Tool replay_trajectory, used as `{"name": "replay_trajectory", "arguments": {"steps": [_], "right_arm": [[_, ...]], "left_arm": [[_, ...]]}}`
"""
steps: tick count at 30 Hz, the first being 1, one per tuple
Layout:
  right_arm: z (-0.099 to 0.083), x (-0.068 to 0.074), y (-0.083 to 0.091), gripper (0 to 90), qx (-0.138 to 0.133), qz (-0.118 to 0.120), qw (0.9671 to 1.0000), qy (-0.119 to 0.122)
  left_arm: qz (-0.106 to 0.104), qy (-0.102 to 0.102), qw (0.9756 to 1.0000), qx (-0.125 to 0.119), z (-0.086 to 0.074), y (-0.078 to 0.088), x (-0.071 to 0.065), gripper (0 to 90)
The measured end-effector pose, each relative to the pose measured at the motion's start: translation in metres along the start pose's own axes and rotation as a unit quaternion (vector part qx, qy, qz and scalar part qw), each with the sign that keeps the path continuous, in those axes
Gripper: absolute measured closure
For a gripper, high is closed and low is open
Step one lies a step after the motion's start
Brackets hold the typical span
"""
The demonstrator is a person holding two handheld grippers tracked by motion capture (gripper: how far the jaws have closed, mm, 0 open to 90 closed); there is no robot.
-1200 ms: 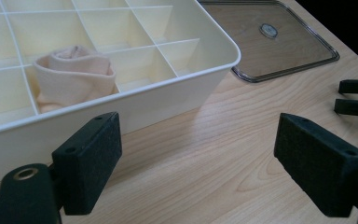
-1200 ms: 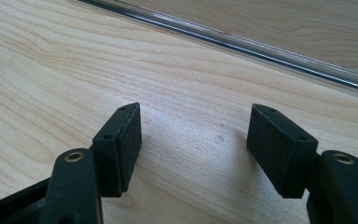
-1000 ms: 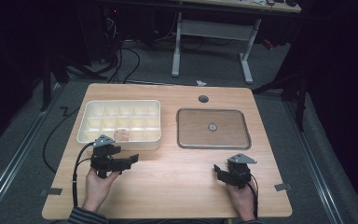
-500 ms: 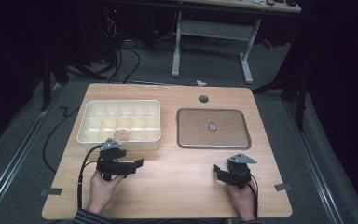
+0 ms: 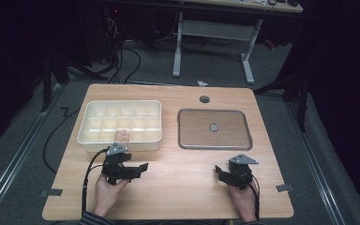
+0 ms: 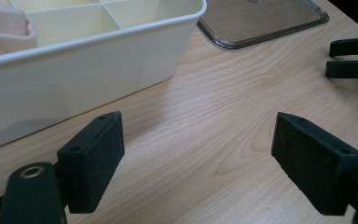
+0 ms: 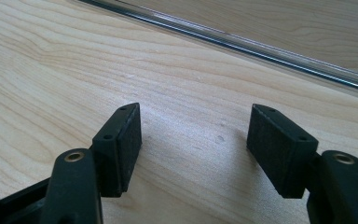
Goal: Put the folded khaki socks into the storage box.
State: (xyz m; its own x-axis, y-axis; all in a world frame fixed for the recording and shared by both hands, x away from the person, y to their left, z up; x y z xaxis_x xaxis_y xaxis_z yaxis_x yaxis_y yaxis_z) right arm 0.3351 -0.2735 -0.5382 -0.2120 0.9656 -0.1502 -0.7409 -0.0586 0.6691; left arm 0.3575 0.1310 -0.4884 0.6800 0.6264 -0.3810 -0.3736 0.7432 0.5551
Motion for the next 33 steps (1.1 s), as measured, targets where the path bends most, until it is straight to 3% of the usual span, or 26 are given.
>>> {"name": "replay_trajectory", "arguments": {"steps": [15,33], "right_arm": [[0.000,0.000,0.000,35.2,0.000,0.000,1.0000,0.000],[0.000,0.000,0.000,35.2,0.000,0.000,1.0000,0.000]], "left_arm": [[0.001,-0.005,0.9999,0.012,-0.008,-0.015,-0.001,18.5],[0.020,-0.015,0.9993,0.029,-0.014,-0.033,0.003,18.7]]}}
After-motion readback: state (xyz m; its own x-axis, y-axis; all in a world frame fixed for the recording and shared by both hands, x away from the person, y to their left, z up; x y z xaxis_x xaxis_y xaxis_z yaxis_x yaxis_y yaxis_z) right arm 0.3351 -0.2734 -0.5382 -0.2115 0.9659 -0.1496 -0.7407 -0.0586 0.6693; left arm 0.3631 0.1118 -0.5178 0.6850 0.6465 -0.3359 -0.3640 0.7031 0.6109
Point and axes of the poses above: each handheld gripper's, and its own axes: y roughly backward along the jaws, z roughly out of its top, x roughly to its left, the point moved 1 cm from there along -y, roughly forward along the jaws, and after that the axes turned 11 degrees about -z, right-handed, at the moved point
